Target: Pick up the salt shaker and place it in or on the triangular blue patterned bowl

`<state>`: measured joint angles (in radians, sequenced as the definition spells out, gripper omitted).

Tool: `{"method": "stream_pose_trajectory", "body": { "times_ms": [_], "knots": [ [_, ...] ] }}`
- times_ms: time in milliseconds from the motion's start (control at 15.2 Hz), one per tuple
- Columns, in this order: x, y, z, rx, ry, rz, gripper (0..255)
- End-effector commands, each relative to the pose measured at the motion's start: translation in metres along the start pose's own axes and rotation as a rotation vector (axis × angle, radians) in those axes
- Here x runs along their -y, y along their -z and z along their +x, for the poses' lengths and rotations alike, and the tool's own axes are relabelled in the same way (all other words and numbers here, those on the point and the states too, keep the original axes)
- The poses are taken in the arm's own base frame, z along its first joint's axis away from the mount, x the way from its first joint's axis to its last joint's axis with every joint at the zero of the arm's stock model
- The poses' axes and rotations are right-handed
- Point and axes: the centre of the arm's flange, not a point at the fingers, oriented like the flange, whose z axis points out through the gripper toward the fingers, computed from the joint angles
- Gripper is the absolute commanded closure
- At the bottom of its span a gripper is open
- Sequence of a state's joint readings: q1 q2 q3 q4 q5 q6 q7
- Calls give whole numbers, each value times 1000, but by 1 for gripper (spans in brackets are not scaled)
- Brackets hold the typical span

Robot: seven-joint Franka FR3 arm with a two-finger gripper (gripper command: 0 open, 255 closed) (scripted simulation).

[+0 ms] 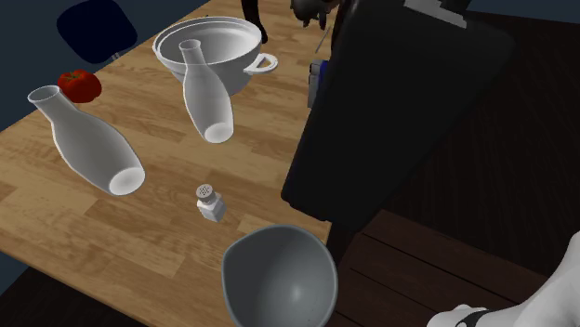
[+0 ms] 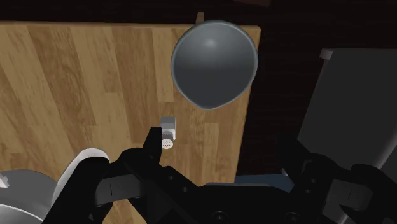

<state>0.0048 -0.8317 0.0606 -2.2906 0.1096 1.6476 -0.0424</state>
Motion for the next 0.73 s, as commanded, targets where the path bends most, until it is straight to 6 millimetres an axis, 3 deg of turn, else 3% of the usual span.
{"method": "stream_pose_trajectory", "body": {
  "times_ms": [0,660],
  "knots": [
    [0,0,0,0,0,0,0],
    [-33,-103,94,100,5,19,0]
  ]
}}
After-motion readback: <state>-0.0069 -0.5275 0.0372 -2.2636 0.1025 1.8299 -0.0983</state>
